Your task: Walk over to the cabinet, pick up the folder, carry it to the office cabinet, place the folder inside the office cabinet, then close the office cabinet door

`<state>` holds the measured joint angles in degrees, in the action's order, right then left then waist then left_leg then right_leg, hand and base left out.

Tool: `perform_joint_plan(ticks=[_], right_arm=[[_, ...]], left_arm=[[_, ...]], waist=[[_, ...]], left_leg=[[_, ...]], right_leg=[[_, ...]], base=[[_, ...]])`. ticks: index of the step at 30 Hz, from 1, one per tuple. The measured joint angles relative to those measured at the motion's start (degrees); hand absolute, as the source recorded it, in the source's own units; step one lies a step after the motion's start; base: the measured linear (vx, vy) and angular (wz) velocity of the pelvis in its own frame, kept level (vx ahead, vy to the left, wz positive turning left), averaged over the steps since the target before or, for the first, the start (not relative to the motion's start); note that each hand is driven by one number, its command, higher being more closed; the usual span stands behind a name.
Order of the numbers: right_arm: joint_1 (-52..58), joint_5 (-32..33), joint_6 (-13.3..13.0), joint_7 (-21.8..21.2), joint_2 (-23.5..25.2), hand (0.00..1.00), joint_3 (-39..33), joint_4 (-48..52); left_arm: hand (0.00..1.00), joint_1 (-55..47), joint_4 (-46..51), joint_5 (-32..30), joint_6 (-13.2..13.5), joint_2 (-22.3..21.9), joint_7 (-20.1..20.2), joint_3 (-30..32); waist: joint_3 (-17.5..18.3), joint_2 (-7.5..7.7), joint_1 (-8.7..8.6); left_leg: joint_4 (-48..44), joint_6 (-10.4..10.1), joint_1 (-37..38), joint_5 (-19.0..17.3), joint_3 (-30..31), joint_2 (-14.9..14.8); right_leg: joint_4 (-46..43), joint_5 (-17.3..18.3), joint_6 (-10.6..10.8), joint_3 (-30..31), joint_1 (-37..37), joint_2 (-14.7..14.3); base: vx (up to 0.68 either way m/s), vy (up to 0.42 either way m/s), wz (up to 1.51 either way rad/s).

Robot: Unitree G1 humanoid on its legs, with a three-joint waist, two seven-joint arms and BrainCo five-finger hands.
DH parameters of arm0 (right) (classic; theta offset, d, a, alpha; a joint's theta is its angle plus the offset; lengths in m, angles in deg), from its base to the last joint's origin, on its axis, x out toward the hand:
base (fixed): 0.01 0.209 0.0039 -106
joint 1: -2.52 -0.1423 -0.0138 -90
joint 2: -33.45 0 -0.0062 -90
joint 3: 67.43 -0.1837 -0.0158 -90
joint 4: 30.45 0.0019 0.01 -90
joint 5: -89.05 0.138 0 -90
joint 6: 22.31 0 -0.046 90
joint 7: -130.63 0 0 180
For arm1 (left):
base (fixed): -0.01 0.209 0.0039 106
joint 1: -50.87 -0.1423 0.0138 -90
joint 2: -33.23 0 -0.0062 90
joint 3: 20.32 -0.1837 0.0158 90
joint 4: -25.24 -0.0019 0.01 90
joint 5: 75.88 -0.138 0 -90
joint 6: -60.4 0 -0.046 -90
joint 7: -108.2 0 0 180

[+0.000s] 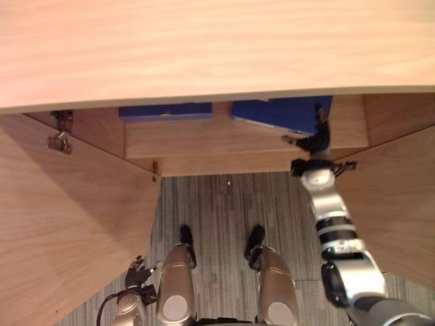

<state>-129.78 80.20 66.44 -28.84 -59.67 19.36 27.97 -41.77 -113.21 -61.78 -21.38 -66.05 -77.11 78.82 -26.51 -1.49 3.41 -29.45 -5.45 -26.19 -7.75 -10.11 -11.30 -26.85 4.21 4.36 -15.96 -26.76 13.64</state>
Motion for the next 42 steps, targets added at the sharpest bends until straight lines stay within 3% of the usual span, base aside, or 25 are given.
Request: perform_joint_plan(ticks=[4,8,16,19,25,31,37,42], right_arm=[[-7.30,7.95,-0.26,-1.41,-4.18,0.00,1.19,-4.24],[-10.27,12.74,-0.26,-3.73,-6.47,0.00,4.32,-8.94],[-18.64,18.90,-0.09,-9.21,-13.20,0.00,14.47,-17.58],[-22.92,17.94,-0.08,-10.46,-17.37,0.00,19.82,-18.84],[-30.52,8.74,-1.10,-10.88,-25.55,0.00,27.75,-19.89],[-34.56,7.34,-1.16,-10.88,-29.73,0.00,32.32,-20.41],[-38.10,2.90,-1.14,-10.79,-31.79,0.00,34.19,-19.95],[-35.11,0.60,-1.06,-10.92,-31.06,0.00,33.99,-19.68]], left_arm=[[0.00,0.35,0.16,2.48,0.58,-0.72,-0.03,0.27],[0.00,0.69,0.13,3.97,0.73,-0.95,-0.05,0.31],[0.00,0.89,0.13,6.93,0.83,-1.60,0.03,0.19],[0.00,0.99,0.16,7.52,1.02,-1.77,0.08,-0.55],[0.00,1.43,0.16,9.25,1.42,-1.93,0.15,-1.38],[0.00,1.88,0.66,9.75,1.81,-2.71,0.42,-1.38],[0.00,1.88,1.81,11.00,2.39,-3.81,0.72,-0.78],[0.00,1.88,1.93,11.25,2.45,-4.25,0.73,-0.56]], waist=[[-1.17,-1.34,0.31],[-1.53,-1.77,0.81],[-1.67,-2.22,2.60],[-1.98,-3.16,2.81],[-2.00,-3.54,3.90],[-1.95,-4.40,5.08],[-1.81,-4.68,5.75],[-1.75,-4.74,5.97]], left_leg=[[-6.37,0.81,-6.42,-2.14,0.55,-0.79],[-8.12,1.16,-10.55,-1.97,0.91,-0.72],[-1.75,0.56,-14.65,3.30,2.27,0.17],[1.24,0.09,-15.35,5.39,3.11,0.40],[10.89,-0.89,-15.74,10.99,3.20,0.96],[17.50,-1.68,-14.66,14.81,3.26,1.03],[24.89,-2.32,-13.91,19.22,2.69,1.10],[26.47,-2.26,-11.35,19.59,1.45,1.16]], right_leg=[[-4.33,0.50,-0.39,0.65,-5.61,0.62],[-5.91,0.51,-0.42,0.93,-9.73,1.33],[-3.38,-1.11,-2.13,-1.17,-14.05,1.47],[-2.15,-1.60,-2.59,-2.50,-14.55,1.19],[1.70,-3.26,-3.62,-3.49,-17.33,0.12],[2.65,-3.52,-4.02,-4.27,-18.60,-0.40],[2.35,-3.50,-4.12,-4.31,-21.58,-0.75],[2.35,-3.50,-4.13,-3.91,-20.33,-0.72]], base=[[-0.10,0.049,-0.04],[-0.12,0.060,0.03],[-0.02,-0.020,0.14],[0.07,-0.032,0.19],[0.07,-0.011,0.08],[0.07,-0.007,0.06],[0.06,-0.017,0.01],[0.07,-0.018,-0.07]])
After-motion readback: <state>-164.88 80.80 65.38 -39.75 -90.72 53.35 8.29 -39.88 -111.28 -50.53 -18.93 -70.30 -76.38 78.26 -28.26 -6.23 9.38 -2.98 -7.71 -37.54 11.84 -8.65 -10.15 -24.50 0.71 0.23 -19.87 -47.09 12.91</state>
